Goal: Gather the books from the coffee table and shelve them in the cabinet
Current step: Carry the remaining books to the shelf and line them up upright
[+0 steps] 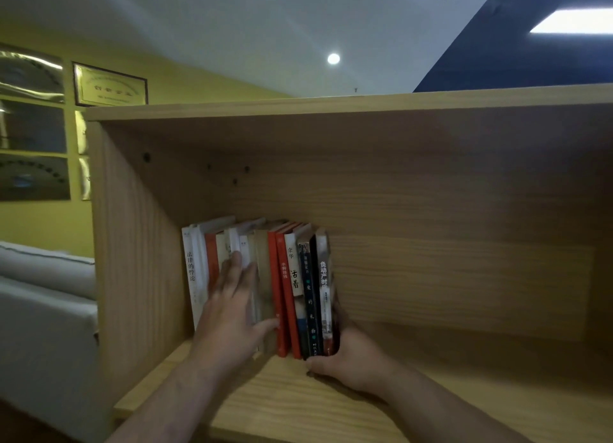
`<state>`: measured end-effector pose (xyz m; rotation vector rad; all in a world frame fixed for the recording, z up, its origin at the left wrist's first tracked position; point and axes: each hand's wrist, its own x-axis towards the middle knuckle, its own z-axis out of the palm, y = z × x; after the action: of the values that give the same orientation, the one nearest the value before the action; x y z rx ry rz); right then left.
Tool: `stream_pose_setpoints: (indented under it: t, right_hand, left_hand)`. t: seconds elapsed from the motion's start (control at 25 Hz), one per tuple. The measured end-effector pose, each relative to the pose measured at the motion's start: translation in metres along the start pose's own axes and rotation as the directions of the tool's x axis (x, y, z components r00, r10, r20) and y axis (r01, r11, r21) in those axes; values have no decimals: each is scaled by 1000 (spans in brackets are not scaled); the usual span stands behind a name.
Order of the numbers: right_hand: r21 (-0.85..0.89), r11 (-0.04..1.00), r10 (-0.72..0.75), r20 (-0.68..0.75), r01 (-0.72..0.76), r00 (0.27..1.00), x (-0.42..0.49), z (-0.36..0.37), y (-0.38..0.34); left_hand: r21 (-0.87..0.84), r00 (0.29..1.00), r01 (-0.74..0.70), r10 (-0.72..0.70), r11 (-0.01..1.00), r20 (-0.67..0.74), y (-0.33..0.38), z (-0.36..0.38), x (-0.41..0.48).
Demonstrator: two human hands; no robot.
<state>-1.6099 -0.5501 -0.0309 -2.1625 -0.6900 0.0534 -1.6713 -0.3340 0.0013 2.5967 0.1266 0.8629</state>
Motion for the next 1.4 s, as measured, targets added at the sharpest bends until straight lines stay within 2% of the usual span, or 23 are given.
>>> stream_pose_setpoints:
  t: [0.08,0.24,0.32,0.44,0.6,0.8,0.92,1.04,1.2,1.28,1.4]
  right_hand:
    - [0,1000,-14,22,14,1000,11,4,-2]
    - [-41,998,-47,-65,45,997,26,14,3]
    - [-58,997,-56,-83,51,995,27,16,8]
    - [-41,998,-59,-78,56,995,29,16,12]
    - [-28,999,-44,-84,41,995,27,15,12]
    - [-45,999,-33,-69,30,997,24,11,8]
    - [-27,999,-31,-57,30,998,25,10,8]
    - [-13,999,-30,-53,30,998,25,11,10]
    - [-16,999,-36,-65,35,997,25,12,10]
    - [-10,999,-37,-57,37,998,25,13,10]
    - [12,999,-37,-64,38,997,25,12,12]
  left_hand:
    - [25,1000,-20,19,999,20,-8,9,-5]
    - [-43,970,-127,115,991,-213,-7,-2,-7]
    - [-93,960,-181,155,979,-232,6,-24,8]
    - [-112,995,-80,74,991,-61,31,-59,42]
    - [-29,992,24,-20,999,128,40,-79,61]
    - [1,971,75,-73,997,227,56,-96,69]
    - [-8,967,93,-88,996,240,52,-99,70]
    - [-63,988,56,-46,996,150,44,-97,60]
    - [39,987,4,2,999,-159,43,-65,39]
    - [-54,952,-16,-2,998,-306,49,-54,34]
    - [-155,928,-1,-57,988,-369,55,-54,32]
